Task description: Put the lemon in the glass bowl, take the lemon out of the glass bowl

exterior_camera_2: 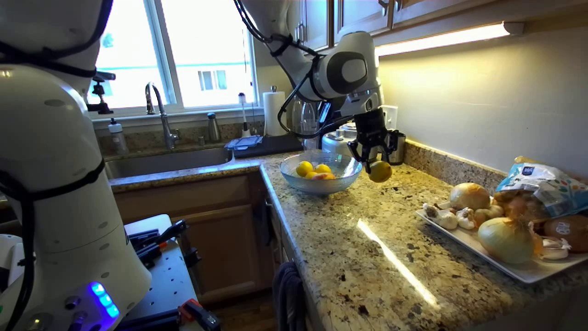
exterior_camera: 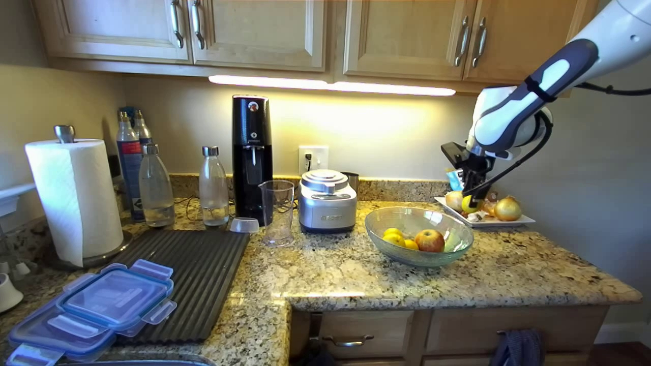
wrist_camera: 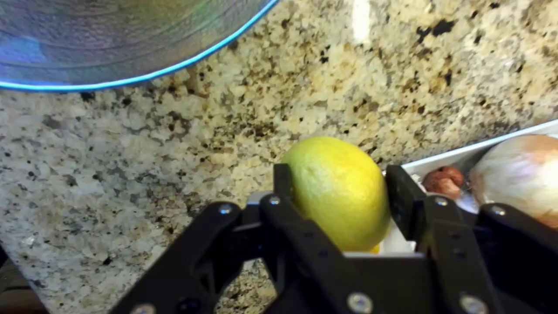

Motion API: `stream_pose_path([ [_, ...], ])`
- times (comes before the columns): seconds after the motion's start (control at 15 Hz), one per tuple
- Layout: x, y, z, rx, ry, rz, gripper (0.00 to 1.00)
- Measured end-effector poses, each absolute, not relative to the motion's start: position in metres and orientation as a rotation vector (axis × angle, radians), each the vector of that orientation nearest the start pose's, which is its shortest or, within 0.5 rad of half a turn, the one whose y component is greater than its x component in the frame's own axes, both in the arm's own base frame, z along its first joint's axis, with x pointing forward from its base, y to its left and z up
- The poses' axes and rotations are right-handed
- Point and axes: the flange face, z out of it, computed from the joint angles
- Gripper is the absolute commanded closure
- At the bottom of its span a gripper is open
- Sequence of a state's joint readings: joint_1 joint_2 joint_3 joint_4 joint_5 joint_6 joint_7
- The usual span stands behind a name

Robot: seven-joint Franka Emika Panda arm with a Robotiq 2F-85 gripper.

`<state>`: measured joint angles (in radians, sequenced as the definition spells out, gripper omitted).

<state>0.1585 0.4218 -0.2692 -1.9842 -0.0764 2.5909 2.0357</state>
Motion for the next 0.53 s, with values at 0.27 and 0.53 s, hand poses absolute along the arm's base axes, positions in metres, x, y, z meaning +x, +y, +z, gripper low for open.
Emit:
stream_pose_path([
  [0.27, 0.608, -0.083, 0.251, -1.509, 2.693, -0.298, 0.69],
  [0.53, 0.598, -0.091, 0.226, -1.392, 2.717, -0.241, 0.69],
])
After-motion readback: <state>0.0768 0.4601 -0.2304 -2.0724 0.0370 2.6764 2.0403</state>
